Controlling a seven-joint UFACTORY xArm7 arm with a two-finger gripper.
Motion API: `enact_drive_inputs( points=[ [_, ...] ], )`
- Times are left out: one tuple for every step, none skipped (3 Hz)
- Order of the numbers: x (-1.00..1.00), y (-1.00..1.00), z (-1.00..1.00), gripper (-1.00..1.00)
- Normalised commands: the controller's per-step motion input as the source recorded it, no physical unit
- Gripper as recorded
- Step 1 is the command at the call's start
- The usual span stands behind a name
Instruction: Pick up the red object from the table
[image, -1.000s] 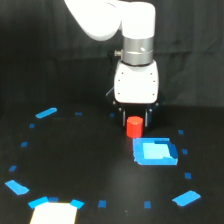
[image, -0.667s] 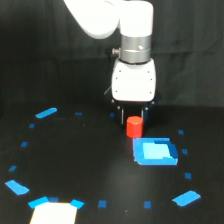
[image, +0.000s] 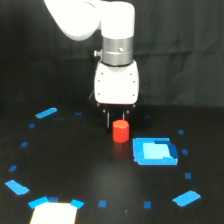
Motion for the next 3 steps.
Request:
enact_drive_inputs(
  points=[
    [-0.25,-1.00,0.10,1.00],
    [-0.87,-0.53,-0.25,0.89],
    [0.31,1.00,0.13,-1.00]
  ],
)
